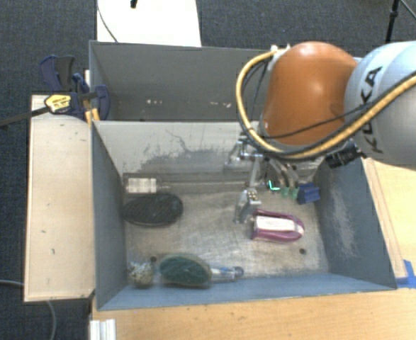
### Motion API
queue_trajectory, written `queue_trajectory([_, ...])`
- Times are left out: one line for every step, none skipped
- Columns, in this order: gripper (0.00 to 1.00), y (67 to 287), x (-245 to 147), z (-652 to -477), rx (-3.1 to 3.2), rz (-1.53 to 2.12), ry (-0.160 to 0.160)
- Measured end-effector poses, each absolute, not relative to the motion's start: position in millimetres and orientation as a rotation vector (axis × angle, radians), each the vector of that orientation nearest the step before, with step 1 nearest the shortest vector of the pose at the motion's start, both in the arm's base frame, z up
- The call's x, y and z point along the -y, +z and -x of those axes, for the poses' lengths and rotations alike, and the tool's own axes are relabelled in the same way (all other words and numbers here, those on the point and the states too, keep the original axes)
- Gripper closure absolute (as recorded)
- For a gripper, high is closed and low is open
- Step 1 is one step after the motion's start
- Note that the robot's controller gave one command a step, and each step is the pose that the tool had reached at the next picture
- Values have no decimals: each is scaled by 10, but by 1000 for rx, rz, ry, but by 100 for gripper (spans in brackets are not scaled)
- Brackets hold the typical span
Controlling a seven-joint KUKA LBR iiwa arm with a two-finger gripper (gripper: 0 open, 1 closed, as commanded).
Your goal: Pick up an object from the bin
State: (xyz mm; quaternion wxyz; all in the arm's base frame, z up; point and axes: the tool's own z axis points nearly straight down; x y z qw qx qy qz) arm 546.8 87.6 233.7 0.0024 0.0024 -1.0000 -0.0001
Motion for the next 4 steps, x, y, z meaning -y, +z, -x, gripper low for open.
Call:
queue_trajectory([0,678,-2102,-5395,3143,113,-3])
queue_trajectory([0,1025,-2374,-5352,3143,157,-6])
queue_trajectory([0,1017,-2404,-5465,3116,439,-4])
queue_trajectory([0,706,-2375,-5544,3056,720,-1])
